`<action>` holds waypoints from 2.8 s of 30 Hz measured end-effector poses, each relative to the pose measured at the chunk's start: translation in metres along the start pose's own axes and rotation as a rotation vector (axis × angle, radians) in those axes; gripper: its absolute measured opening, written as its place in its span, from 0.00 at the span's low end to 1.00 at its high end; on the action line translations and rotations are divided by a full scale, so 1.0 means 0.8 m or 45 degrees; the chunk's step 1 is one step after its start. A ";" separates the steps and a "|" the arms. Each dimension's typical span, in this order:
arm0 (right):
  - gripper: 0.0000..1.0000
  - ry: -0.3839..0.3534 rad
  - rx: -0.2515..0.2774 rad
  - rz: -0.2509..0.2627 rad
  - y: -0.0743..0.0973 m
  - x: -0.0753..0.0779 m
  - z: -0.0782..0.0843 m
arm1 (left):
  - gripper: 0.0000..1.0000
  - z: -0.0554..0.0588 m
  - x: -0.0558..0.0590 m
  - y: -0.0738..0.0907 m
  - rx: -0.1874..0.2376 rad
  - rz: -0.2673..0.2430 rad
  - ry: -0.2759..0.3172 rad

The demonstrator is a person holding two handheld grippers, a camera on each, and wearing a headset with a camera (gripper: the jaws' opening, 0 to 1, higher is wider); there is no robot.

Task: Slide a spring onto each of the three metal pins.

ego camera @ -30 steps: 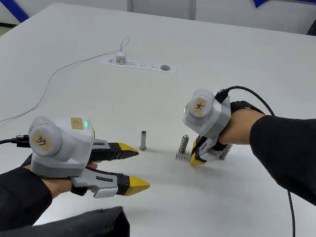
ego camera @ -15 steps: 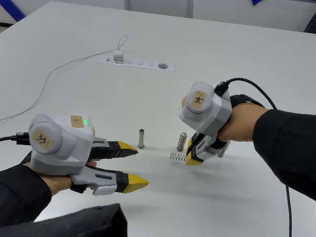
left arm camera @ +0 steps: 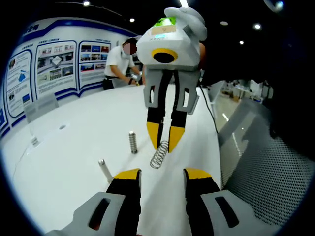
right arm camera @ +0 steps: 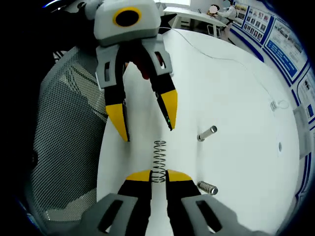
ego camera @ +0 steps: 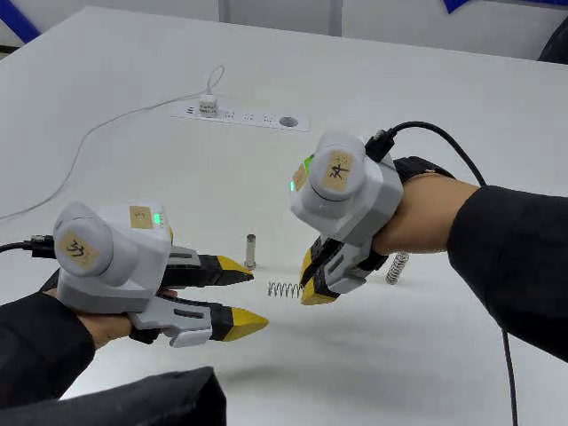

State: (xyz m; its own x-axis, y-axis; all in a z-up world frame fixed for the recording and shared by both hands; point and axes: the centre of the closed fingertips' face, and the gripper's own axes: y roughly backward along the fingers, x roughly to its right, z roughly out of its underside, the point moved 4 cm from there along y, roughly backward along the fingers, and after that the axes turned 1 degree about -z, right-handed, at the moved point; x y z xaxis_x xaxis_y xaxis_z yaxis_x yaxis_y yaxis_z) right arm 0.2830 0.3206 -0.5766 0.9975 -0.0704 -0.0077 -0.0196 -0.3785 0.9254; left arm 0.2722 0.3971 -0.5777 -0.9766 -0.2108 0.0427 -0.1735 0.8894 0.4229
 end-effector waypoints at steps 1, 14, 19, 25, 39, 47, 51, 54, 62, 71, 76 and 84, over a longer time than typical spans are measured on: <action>0.11 0.013 0.003 -0.002 0.000 -0.002 -0.003 | 0.34 -0.001 0.001 0.000 0.002 0.005 -0.003; 0.11 0.104 0.024 -0.037 0.003 -0.014 -0.021 | 0.20 -0.005 0.008 -0.003 0.014 0.044 -0.047; 0.12 0.130 0.017 -0.045 0.003 -0.017 -0.022 | 0.15 -0.005 0.011 -0.004 0.015 0.057 -0.065; 0.12 0.138 0.025 -0.045 0.003 -0.019 -0.022 | 0.12 -0.005 0.012 -0.004 0.017 0.065 -0.084; 0.12 0.092 0.027 -0.047 -0.002 -0.020 -0.008 | 0.11 -0.009 0.016 -0.004 0.050 0.090 -0.086; 0.12 0.073 0.095 -0.023 0.017 -0.017 -0.022 | 0.11 -0.004 0.011 -0.004 0.036 0.076 -0.078; 0.12 0.073 0.151 -0.013 0.028 -0.019 -0.037 | 0.11 -0.003 0.011 -0.005 0.034 0.075 -0.073; 0.12 0.093 0.164 -0.003 0.030 -0.022 -0.045 | 0.11 -0.004 0.011 -0.005 0.035 0.072 -0.073; 0.12 0.101 0.223 0.000 0.032 -0.024 -0.064 | 0.11 -0.004 0.011 -0.004 0.037 0.063 -0.073; 0.12 0.109 0.280 0.010 0.032 -0.026 -0.081 | 0.11 -0.008 0.011 -0.004 0.056 0.066 -0.070; 0.11 0.119 0.285 0.010 0.027 -0.028 -0.087 | 0.11 -0.007 0.012 -0.004 0.048 0.068 -0.076; 0.11 0.101 0.299 0.018 0.031 -0.024 -0.084 | 0.15 -0.006 0.009 -0.003 0.043 0.050 -0.065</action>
State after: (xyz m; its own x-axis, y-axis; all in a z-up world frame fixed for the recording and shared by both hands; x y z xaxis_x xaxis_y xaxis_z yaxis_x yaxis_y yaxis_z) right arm 0.2681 0.3744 -0.5282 0.9991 -0.0078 0.0429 -0.0394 -0.5826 0.8118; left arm 0.2662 0.3918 -0.5743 -0.9878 -0.1551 0.0122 -0.1381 0.9100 0.3910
